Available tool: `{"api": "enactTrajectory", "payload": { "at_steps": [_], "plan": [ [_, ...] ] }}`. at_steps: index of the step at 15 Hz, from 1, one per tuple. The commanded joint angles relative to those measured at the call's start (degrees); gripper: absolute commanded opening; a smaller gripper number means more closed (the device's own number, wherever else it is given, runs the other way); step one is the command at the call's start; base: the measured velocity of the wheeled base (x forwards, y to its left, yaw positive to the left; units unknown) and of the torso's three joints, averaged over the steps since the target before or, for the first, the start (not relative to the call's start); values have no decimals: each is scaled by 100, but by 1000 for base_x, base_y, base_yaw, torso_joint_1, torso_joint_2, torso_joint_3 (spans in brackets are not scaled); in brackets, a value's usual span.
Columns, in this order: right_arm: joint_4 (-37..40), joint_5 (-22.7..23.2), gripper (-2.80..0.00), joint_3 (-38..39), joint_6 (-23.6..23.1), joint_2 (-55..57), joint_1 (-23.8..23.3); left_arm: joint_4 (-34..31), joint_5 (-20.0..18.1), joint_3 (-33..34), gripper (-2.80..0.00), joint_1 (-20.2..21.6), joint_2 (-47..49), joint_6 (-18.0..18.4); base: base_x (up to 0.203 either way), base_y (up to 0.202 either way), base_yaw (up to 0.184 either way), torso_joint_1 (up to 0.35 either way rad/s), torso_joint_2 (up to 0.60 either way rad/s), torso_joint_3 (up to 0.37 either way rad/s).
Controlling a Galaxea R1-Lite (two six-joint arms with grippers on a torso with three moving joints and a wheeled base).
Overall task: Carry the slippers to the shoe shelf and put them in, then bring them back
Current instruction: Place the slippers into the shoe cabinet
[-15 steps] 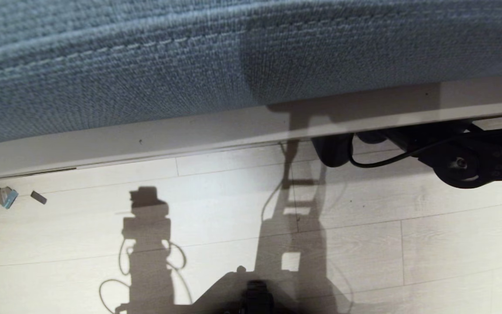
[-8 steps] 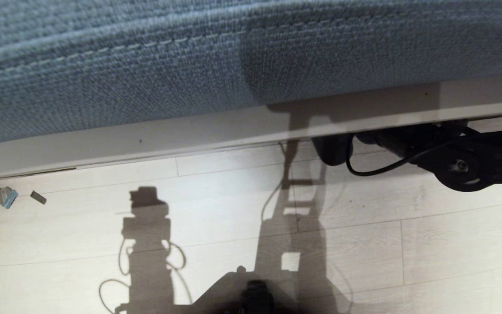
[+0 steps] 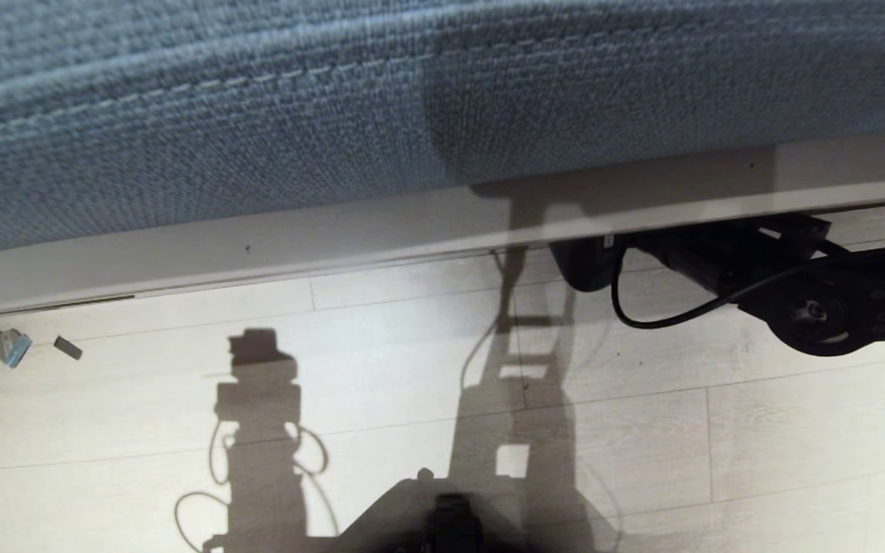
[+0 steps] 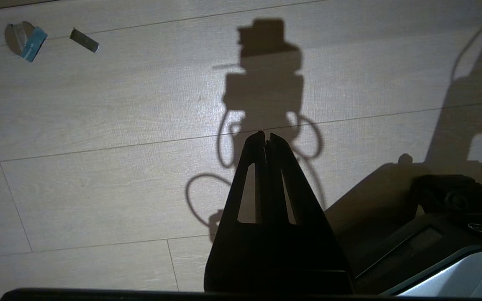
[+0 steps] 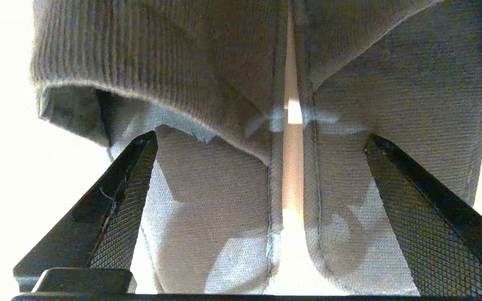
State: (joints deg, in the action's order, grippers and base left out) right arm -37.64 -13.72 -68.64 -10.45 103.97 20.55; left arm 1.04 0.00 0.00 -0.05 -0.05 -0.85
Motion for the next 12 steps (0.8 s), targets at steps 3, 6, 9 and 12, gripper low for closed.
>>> {"api": "enactTrajectory", "payload": {
  "at_steps": [3,6,9,12],
  "plan": [
    [-24,7,0,208,-43,-312,1,2,0,44,-280,-4,-4,-3,0,0,0,0,0,0],
    [-24,77,0,472,-87,-578,6,2,0,44,-280,-4,-4,6,0,0,0,0,0,0],
    [-23,106,0,707,-89,-735,129,2,0,44,-280,-4,-4,6,0,0,0,0,0,0],
    [-31,97,0,1164,-97,-918,317,2,-5,44,-280,1,-4,15,0,0,0,0,0,0]
  ]
}}
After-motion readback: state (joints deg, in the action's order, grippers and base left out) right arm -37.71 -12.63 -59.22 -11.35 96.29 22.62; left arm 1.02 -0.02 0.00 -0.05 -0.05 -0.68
